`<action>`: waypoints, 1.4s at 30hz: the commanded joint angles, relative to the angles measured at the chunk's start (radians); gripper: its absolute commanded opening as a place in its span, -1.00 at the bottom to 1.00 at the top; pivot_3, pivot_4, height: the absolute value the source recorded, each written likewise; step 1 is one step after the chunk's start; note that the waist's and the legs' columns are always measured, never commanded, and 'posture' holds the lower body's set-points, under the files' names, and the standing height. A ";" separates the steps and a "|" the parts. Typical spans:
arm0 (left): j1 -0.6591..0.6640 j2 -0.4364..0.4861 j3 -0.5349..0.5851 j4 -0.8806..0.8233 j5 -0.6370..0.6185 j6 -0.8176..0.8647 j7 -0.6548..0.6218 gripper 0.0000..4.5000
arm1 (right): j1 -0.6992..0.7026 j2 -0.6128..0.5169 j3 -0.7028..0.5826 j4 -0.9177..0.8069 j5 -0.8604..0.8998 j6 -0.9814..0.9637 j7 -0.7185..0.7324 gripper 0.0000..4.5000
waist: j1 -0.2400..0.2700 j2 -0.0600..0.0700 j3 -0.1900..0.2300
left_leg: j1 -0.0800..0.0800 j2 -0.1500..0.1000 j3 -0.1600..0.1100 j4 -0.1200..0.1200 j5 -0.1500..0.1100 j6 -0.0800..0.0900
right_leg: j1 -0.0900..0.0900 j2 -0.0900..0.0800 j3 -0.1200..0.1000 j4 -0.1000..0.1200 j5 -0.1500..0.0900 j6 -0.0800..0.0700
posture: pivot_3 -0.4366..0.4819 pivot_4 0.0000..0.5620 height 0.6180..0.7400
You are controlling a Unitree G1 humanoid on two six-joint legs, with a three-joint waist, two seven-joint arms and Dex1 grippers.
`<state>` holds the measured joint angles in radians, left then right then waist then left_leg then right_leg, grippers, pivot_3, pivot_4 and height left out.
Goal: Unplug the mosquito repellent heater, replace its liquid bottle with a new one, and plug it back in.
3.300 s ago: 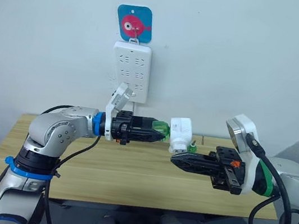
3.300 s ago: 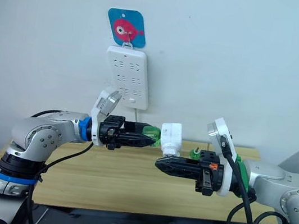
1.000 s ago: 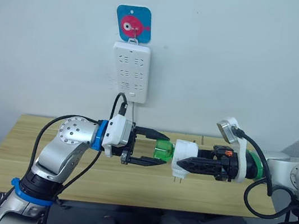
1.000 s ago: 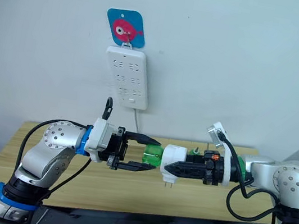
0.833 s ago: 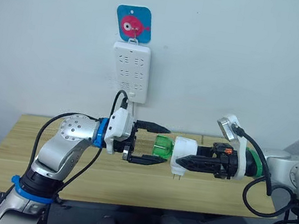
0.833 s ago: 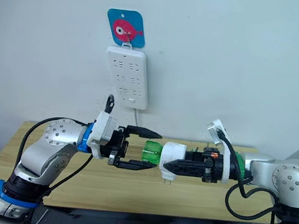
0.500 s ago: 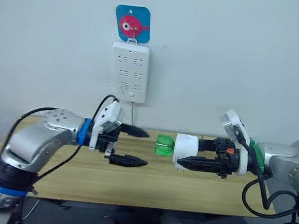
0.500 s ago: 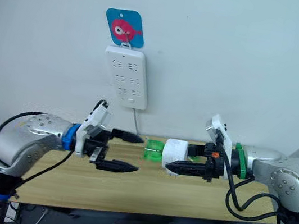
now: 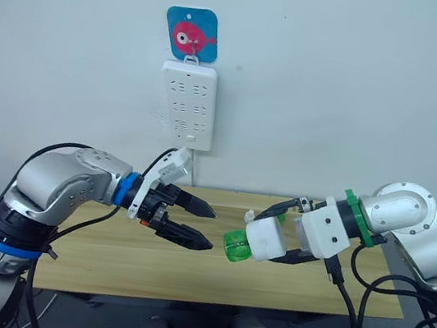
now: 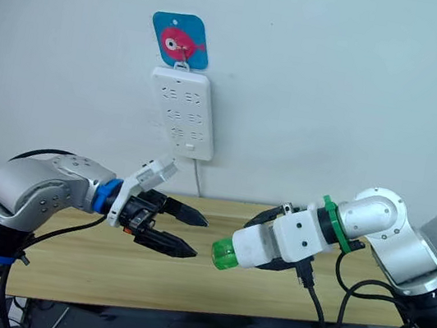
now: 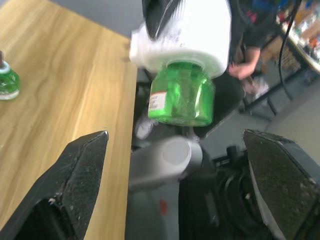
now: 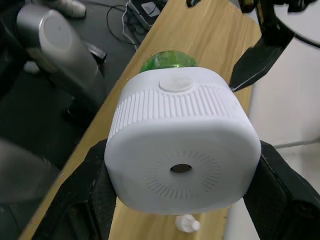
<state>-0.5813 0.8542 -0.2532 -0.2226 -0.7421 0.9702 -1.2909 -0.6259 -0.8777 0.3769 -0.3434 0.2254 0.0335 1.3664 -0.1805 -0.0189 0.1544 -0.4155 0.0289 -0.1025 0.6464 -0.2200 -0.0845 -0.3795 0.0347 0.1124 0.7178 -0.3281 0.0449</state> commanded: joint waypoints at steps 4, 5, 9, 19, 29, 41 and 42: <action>-0.053 -0.050 -0.034 0.022 0.031 -0.031 -0.056 1.00 | -0.059 0.055 -0.005 0.013 -0.034 -0.069 0.038 0.33 | -0.007 0.000 0.000 | 0.000 0.000 -0.003 0.000 0.000 0.000 | 0.001 -0.001 -0.003 0.000 0.000 0.000 | -0.44 -0.74 0.52; -0.062 -0.064 -0.033 0.029 0.025 -0.019 -0.057 1.00 | -0.063 0.064 -0.004 0.010 -0.036 -0.070 0.039 0.33 | -0.007 0.000 0.000 | 0.000 -0.001 -0.004 0.001 0.000 0.000 | 0.002 -0.001 -0.004 0.000 0.000 0.000 | -0.44 -0.74 0.52; -0.080 -0.092 -0.047 0.043 0.034 -0.005 -0.074 1.00 | -0.070 0.088 -0.001 0.004 -0.047 -0.069 0.048 0.33 | -0.009 0.000 0.000 | 0.000 -0.001 -0.006 0.001 0.000 0.000 | 0.003 -0.001 -0.006 0.000 0.000 0.000 | -0.44 -0.75 0.52; -0.096 -0.129 -0.099 0.062 0.063 -0.005 -0.101 1.00 | -0.082 0.117 -0.002 -0.004 -0.045 -0.045 0.055 0.33 | -0.013 0.000 0.000 | 0.001 -0.001 -0.009 0.001 0.001 -0.001 | 0.005 -0.002 -0.010 0.000 0.001 -0.003 | -0.46 -0.76 0.52; -0.107 -0.156 -0.106 0.075 0.064 0.006 -0.115 0.30 | -0.076 0.126 -0.002 -0.024 -0.035 -0.023 0.056 0.33 | -0.014 0.000 0.000 | 0.001 -0.001 -0.010 0.002 0.001 -0.001 | 0.006 -0.002 -0.011 0.001 0.002 -0.004 | -0.47 -0.77 0.52; -0.093 -0.152 -0.108 0.068 0.067 0.005 -0.128 0.00 | -0.062 0.121 -0.022 -0.070 0.015 0.040 0.067 0.33 | -0.014 0.000 0.000 | 0.001 -0.001 -0.010 0.002 0.001 -0.001 | 0.006 -0.002 -0.011 0.001 0.002 -0.004 | -0.47 -0.77 0.52; -0.092 -0.154 -0.106 0.069 0.065 0.005 -0.129 0.00 | -0.063 0.122 -0.025 -0.069 0.015 0.042 0.067 0.66 | -0.014 0.000 0.000 | 0.001 -0.001 -0.010 0.002 0.001 -0.001 | 0.006 -0.002 -0.011 0.001 0.002 -0.004 | -0.47 -0.77 0.52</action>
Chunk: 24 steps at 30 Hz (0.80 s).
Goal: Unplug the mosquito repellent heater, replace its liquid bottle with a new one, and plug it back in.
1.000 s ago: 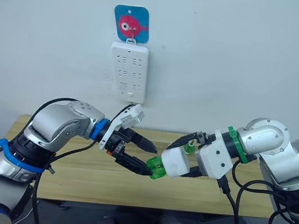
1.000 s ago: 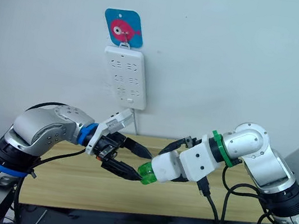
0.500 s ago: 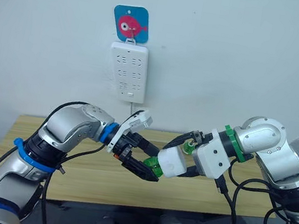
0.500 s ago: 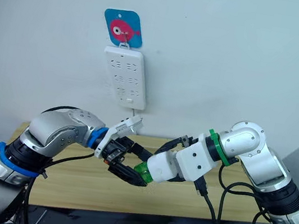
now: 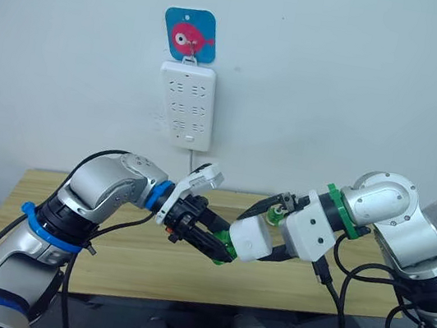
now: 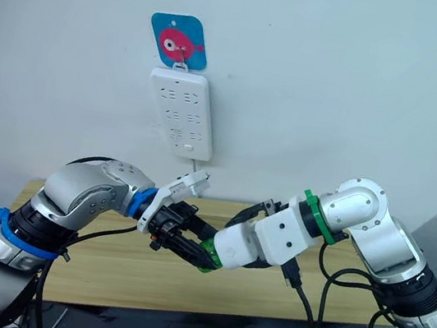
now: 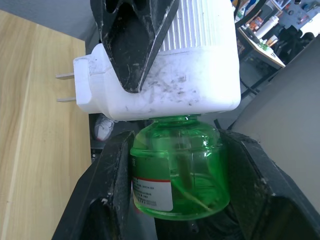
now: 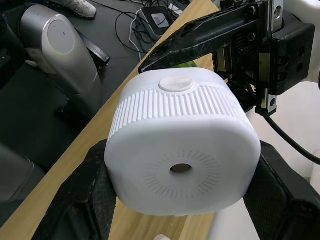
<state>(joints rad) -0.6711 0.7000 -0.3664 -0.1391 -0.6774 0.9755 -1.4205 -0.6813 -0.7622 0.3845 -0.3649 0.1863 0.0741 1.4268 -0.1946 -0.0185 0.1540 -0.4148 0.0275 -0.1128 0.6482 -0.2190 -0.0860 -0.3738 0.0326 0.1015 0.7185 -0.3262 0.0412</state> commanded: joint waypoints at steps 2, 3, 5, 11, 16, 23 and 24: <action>-0.002 -0.004 0.012 -0.010 -0.003 0.001 0.000 0.00 | -0.011 0.003 -0.035 -0.042 0.051 -0.008 0.008 0.95 | -0.001 0.000 0.000 | 0.000 0.000 0.000 0.000 0.000 0.000 | 0.000 0.000 0.000 0.000 0.000 0.000 | -0.47 -0.76 0.52; -0.002 -0.006 0.016 -0.008 -0.007 0.003 -0.001 0.00 | -0.011 0.000 -0.035 -0.036 0.046 -0.020 0.009 0.99 | 0.000 0.000 0.000 | 0.000 0.000 0.000 0.000 0.000 0.000 | 0.000 0.000 0.000 0.000 0.000 0.000 | -0.48 -0.76 0.52; 0.000 -0.009 0.023 -0.006 -0.011 0.002 0.000 0.00 | -0.008 -0.007 -0.035 -0.021 0.027 -0.056 0.010 1.00 | -0.001 0.000 0.000 | 0.000 0.000 0.000 0.000 0.000 0.000 | 0.000 0.000 0.000 0.000 0.000 0.000 | -0.48 -0.76 0.52; 0.034 -0.023 0.072 -0.014 -0.031 0.005 0.041 0.00 | 0.055 -0.090 -0.085 0.049 -0.022 -0.140 0.001 1.00 | 0.001 0.000 0.000 | 0.000 0.000 0.000 0.000 0.000 0.000 | 0.000 0.000 0.000 0.000 0.000 0.000 | -0.48 -0.73 0.52; 0.123 -0.055 0.159 -0.047 -0.042 -0.042 0.134 0.00 | 0.172 -0.207 -0.223 0.099 -0.031 -0.102 -0.063 1.00 | 0.001 0.000 0.000 | 0.000 0.000 0.000 0.000 0.000 0.000 | 0.000 -0.001 0.000 0.000 0.000 0.000 | -0.49 -0.71 0.52; 0.263 -0.240 0.306 -0.095 0.007 -0.220 0.404 0.00 | 0.501 -0.224 -0.476 -0.076 0.123 0.251 -0.250 1.00 | 0.006 0.000 -0.001 | 0.000 0.000 0.000 0.001 0.000 0.000 | 0.002 -0.001 0.000 0.000 0.000 0.000 | -0.52 -0.69 0.52; 0.291 -0.267 0.291 -0.094 0.075 -0.319 0.440 0.00 | 0.550 -0.163 -0.516 -0.118 0.191 0.356 -0.334 1.00 | 0.007 0.000 -0.001 | 0.000 0.000 0.000 0.001 0.000 0.000 | 0.002 0.000 0.000 0.000 0.000 0.000 | -0.56 -0.68 0.52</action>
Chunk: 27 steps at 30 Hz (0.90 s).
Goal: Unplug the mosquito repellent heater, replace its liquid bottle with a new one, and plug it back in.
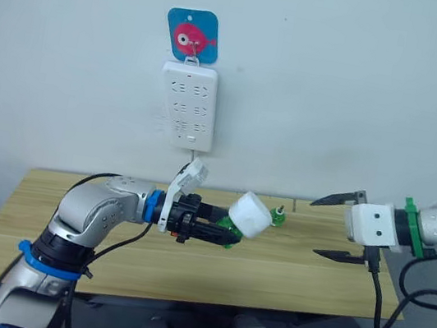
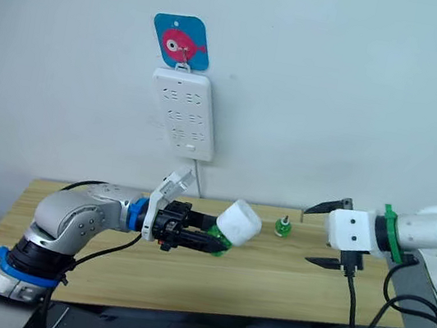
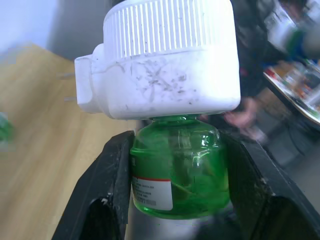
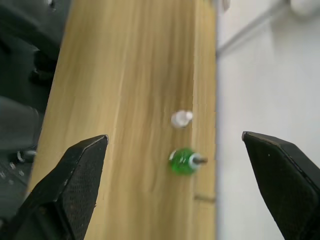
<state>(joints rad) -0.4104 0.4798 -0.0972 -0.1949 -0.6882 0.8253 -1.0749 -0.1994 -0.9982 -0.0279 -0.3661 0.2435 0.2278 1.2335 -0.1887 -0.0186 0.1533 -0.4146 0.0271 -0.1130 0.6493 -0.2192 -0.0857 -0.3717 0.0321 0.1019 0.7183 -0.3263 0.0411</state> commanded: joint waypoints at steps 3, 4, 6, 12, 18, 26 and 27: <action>0.085 -0.127 -0.001 -0.026 0.208 -0.370 0.188 0.00 | 0.176 0.185 -0.154 -0.226 0.234 0.354 -0.282 1.00 | -0.004 0.002 -0.004 | 0.002 0.000 0.002 0.000 0.000 0.000 | 0.002 0.000 0.002 0.000 0.000 0.000 | -0.56 -0.67 0.52; 0.098 -0.138 -0.017 -0.019 0.248 -0.442 0.190 0.00 | 0.176 0.231 -0.162 -0.265 0.268 0.413 -0.349 1.00 | -0.006 0.002 -0.004 | 0.003 0.000 0.002 0.000 0.000 0.000 | 0.002 0.000 0.003 0.000 0.000 0.000 | -0.56 -0.67 0.52; 0.124 -0.179 -0.036 -0.002 0.315 -0.572 0.223 0.00 | 0.152 0.385 -0.171 -0.353 0.358 0.552 -0.562 1.00 | -0.010 0.002 -0.005 | 0.004 0.000 0.004 0.000 0.000 0.000 | 0.002 0.002 0.005 0.000 0.000 0.001 | -0.57 -0.67 0.52; 0.162 -0.250 -0.052 0.069 0.435 -0.835 0.295 0.00 | 0.097 0.631 -0.143 -0.493 0.481 0.771 -0.902 1.00 | -0.008 0.005 -0.010 | 0.005 0.000 0.007 -0.002 0.000 0.000 | 0.002 0.003 0.008 -0.001 -0.003 0.005 | -0.59 -0.67 0.52; 0.176 -0.278 -0.050 0.106 0.493 -0.934 0.365 0.00 | 0.007 0.748 -0.135 -0.511 0.583 0.870 -1.079 1.00 | -0.011 0.006 -0.011 | 0.004 0.000 0.009 -0.003 0.000 0.000 | 0.000 0.003 0.011 -0.001 -0.003 0.005 | -0.59 -0.67 0.52; 0.165 -0.280 -0.056 0.154 0.525 -1.013 0.384 0.00 | -0.043 0.830 -0.079 -0.462 0.628 0.868 -1.194 1.00 | -0.017 0.008 -0.014 | 0.003 0.001 0.009 -0.004 0.000 0.000 | -0.001 0.004 0.011 -0.001 -0.003 0.005 | -0.59 -0.67 0.52; 0.165 -0.280 -0.056 0.153 0.523 -1.013 0.383 0.00 | -0.052 0.838 -0.062 -0.452 0.619 0.857 -1.196 1.00 | -0.018 0.008 -0.014 | 0.003 0.001 0.009 -0.004 0.000 0.000 | -0.001 0.004 0.011 -0.001 -0.003 0.005 | -0.59 -0.67 0.52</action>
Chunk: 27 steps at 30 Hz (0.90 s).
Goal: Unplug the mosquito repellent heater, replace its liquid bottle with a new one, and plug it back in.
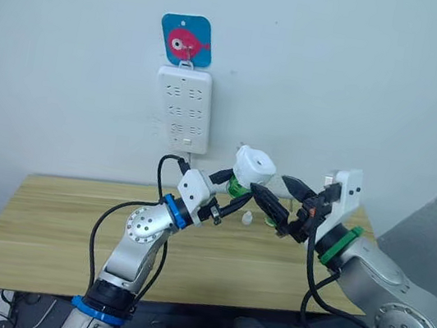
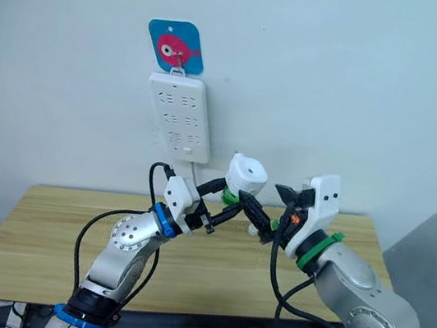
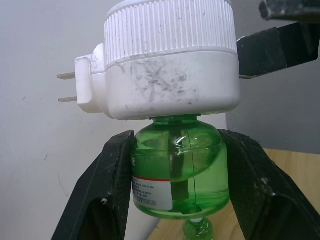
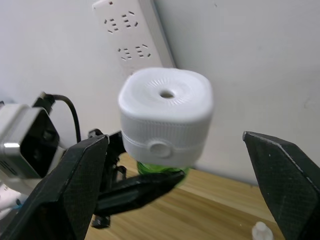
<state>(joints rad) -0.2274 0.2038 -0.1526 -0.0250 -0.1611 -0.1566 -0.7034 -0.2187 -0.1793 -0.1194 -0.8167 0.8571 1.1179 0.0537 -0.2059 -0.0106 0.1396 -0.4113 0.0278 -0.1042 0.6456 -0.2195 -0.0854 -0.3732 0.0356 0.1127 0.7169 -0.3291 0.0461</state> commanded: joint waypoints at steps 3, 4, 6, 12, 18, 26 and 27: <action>-0.022 -0.003 -0.004 -0.018 -0.004 -0.037 0.009 0.00 | -0.062 0.045 0.070 0.034 -0.018 -0.067 -0.023 1.00 | -0.010 0.001 -0.001 | 0.000 0.000 0.000 0.000 0.000 0.000 | 0.000 0.000 0.000 0.000 0.000 0.000 | -0.58 -0.69 0.52; -0.025 -0.003 -0.005 -0.015 -0.002 -0.043 0.008 0.00 | -0.071 0.051 0.081 0.047 -0.027 -0.077 -0.024 1.00 | -0.011 0.001 -0.002 | 0.000 0.000 0.000 0.000 0.000 0.000 | 0.000 0.000 0.000 0.000 0.000 0.000 | -0.57 -0.70 0.52; -0.026 -0.003 -0.004 -0.014 -0.002 -0.046 0.011 0.00 | -0.087 0.065 0.097 0.073 -0.042 -0.100 -0.028 1.00 | -0.013 0.001 -0.003 | 0.000 0.000 -0.001 0.000 0.000 0.000 | 0.000 0.000 -0.001 0.000 0.000 0.000 | -0.57 -0.70 0.52; -0.021 -0.005 -0.005 -0.027 -0.003 -0.045 0.021 0.00 | -0.122 0.103 0.116 0.129 -0.052 -0.146 -0.033 1.00 | -0.015 0.001 -0.003 | -0.001 0.000 -0.001 -0.001 0.000 0.000 | -0.001 0.000 -0.001 0.000 0.000 0.000 | -0.55 -0.72 0.52; -0.019 0.001 -0.006 -0.038 -0.002 -0.056 0.019 0.00 | -0.127 0.113 0.113 0.142 -0.036 -0.161 -0.029 0.57 | -0.015 0.001 -0.003 | -0.002 0.000 -0.001 0.000 0.000 0.000 | -0.001 0.000 -0.001 0.000 0.000 0.000 | -0.54 -0.72 0.52; -0.013 0.003 -0.001 -0.043 0.005 -0.079 0.033 0.00 | -0.133 0.111 0.124 0.148 -0.035 -0.171 -0.022 0.33 | -0.015 0.001 -0.004 | -0.002 0.000 -0.001 -0.001 0.000 0.000 | -0.001 0.000 -0.001 0.000 0.000 0.000 | -0.51 -0.75 0.52; -0.011 0.004 -0.002 -0.045 0.008 -0.081 0.035 0.00 | -0.135 0.112 0.125 0.149 -0.035 -0.173 -0.020 0.33 | -0.015 0.001 -0.004 | -0.002 0.000 -0.001 -0.001 0.000 0.000 | -0.001 0.000 -0.001 0.000 0.000 0.000 | -0.51 -0.75 0.52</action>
<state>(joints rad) -0.2326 0.2081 -0.1514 -0.0295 -0.1535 -0.2100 -0.6785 -0.3280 -0.0752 -0.0091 -0.6468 0.8022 0.9685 0.0175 -0.2207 -0.0099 0.1356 -0.4133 0.0281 -0.1056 0.6450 -0.2195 -0.0854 -0.3746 0.0359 0.1116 0.7166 -0.3291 0.0461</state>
